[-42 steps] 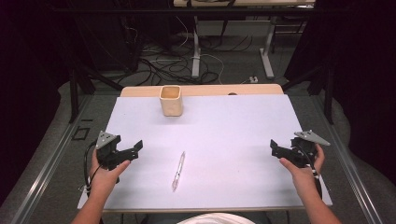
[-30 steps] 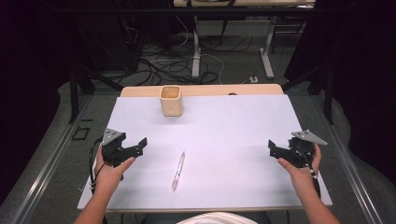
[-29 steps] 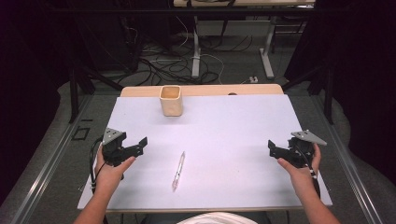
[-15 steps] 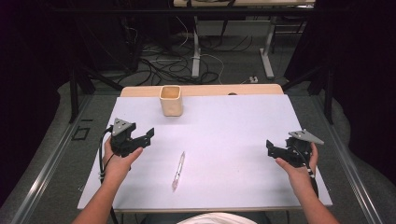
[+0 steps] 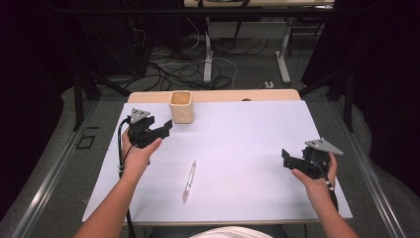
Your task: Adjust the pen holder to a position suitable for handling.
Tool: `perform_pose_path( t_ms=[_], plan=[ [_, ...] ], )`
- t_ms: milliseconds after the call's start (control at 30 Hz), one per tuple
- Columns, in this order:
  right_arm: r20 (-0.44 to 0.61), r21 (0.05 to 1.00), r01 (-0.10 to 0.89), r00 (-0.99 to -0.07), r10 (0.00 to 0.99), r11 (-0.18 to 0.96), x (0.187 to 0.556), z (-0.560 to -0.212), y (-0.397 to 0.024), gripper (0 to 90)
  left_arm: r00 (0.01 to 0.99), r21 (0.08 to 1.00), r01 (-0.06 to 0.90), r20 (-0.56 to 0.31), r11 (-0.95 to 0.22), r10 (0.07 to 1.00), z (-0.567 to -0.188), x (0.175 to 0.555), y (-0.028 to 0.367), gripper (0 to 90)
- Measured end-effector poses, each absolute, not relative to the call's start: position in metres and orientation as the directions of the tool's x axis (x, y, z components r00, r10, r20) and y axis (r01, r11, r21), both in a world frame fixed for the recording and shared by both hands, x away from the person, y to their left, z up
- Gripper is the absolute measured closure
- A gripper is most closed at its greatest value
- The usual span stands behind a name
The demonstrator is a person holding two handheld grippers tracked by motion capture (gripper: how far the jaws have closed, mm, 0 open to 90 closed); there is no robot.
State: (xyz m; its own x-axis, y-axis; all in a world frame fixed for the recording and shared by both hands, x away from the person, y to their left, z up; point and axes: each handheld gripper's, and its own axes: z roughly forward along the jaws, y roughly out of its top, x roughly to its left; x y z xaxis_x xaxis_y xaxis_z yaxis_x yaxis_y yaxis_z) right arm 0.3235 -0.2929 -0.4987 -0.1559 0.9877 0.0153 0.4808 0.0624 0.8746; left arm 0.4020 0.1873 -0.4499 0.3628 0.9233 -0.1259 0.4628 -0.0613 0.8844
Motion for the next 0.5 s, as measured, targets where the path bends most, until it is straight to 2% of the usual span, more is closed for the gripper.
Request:
perform_pose_path(
  t_ms=[300,500],
  plan=[
    [0.021,0.872,0.486,-0.158,0.987,0.059,0.324,-0.499,-0.292,5.4,0.331,0.890,0.450,-0.095,-0.069,0.939,-0.436,0.420,0.180,27.6],
    [0.021,0.864,0.499,-0.160,0.987,0.063,0.325,-0.501,-0.291,6.0,0.325,0.876,0.477,-0.101,-0.071,0.940,-0.429,0.434,0.174,27.5]
  ],
)
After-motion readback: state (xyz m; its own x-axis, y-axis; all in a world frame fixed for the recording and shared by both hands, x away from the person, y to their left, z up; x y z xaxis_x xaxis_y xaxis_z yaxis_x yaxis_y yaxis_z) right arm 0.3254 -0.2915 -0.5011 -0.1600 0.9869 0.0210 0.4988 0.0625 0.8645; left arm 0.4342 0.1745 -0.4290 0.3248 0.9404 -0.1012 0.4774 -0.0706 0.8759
